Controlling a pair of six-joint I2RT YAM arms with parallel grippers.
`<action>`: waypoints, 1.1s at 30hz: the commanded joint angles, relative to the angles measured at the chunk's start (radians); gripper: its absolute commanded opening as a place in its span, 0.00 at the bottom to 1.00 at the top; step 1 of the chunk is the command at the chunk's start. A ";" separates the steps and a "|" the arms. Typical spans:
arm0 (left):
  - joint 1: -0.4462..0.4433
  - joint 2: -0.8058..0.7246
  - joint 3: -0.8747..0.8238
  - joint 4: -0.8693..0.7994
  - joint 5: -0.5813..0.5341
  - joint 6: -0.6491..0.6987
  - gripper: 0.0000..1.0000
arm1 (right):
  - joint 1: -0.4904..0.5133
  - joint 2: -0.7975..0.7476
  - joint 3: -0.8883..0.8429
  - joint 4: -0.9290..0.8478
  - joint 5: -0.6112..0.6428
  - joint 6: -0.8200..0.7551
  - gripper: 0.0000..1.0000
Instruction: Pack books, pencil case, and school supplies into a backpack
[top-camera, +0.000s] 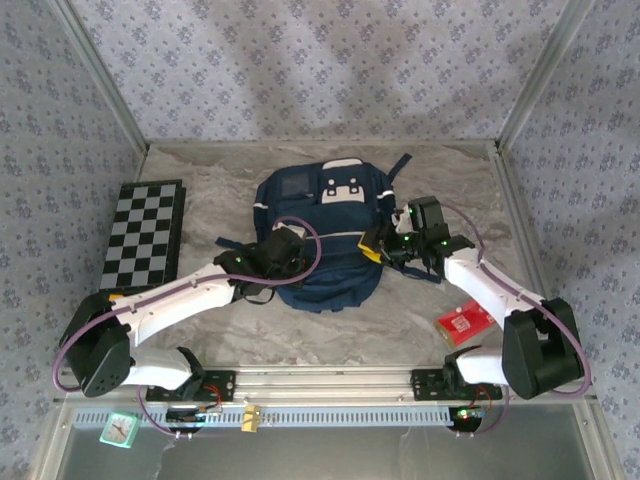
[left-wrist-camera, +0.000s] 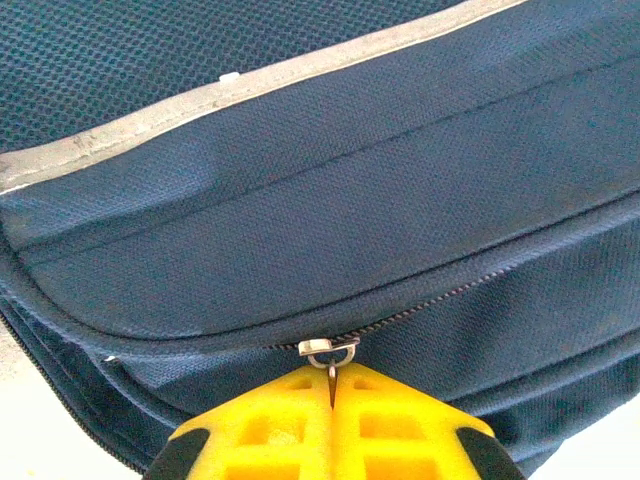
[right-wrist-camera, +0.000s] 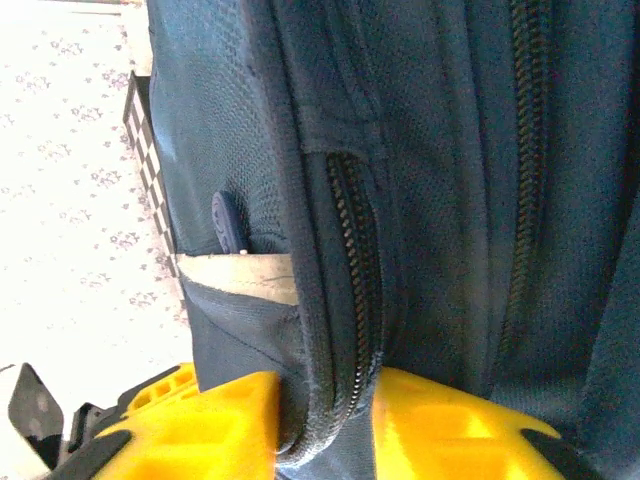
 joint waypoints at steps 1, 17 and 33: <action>-0.015 -0.007 0.041 0.004 0.019 0.018 0.00 | -0.027 0.008 0.025 0.085 0.017 -0.004 0.16; -0.181 0.116 0.150 -0.030 -0.101 0.107 0.00 | -0.285 0.193 0.263 -0.110 -0.140 -0.292 0.00; -0.007 -0.099 -0.131 0.176 -0.040 0.407 0.00 | -0.342 0.263 0.357 -0.190 -0.149 -0.375 0.00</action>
